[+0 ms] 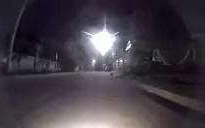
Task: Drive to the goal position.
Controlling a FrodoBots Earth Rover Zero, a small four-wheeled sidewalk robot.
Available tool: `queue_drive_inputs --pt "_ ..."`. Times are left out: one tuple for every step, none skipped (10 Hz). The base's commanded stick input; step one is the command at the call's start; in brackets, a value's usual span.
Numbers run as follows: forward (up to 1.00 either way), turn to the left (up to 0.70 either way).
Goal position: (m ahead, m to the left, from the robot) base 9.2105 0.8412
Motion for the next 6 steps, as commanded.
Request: queue_drive_inputs --pt "0.7 -0.35" --pt "0.7 -0.35" --pt "0.7 -0.35" --pt "0.7 -0.35" --pt "0.7 -0.35" --pt "0.7 -0.35"
